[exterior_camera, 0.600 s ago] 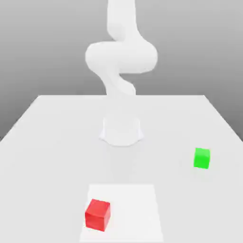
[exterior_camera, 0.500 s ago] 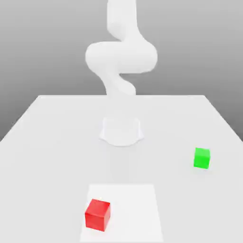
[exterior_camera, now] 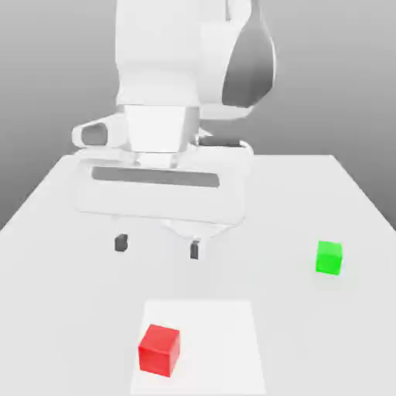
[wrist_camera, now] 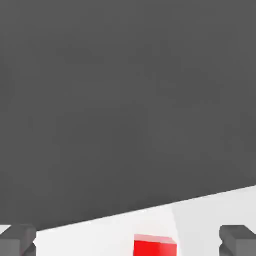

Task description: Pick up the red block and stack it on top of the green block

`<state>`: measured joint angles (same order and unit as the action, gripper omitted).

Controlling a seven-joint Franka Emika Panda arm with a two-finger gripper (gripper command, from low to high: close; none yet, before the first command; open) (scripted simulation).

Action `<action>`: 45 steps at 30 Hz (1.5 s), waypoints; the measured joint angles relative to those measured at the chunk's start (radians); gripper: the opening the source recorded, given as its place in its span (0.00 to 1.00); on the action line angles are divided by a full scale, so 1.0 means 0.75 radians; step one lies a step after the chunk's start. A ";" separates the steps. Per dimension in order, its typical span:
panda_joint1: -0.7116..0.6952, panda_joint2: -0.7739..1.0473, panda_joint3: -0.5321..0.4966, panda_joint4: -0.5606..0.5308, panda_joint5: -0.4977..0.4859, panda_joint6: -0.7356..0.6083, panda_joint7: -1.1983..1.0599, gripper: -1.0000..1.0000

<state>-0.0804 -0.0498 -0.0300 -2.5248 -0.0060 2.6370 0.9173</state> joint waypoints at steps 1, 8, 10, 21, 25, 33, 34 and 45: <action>-0.007 0.048 -0.002 -0.015 0.003 0.022 0.005 0.50; -0.027 0.387 0.001 -0.054 0.036 0.228 0.011 0.50; -0.034 0.483 0.009 -0.041 0.043 0.309 0.007 0.50; -0.033 0.390 0.006 -0.056 0.032 0.230 0.015 0.00; 0.022 0.223 0.057 -0.103 0.059 0.115 0.097 0.00; 0.475 -0.020 0.300 -0.276 0.244 0.062 0.566 0.00; 0.508 -0.049 0.330 -0.299 0.261 0.057 0.630 0.00; 0.834 -0.295 0.750 -0.520 0.408 0.040 1.271 0.00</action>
<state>0.5450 -0.2708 0.5324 -2.9150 0.3001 2.6673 1.8709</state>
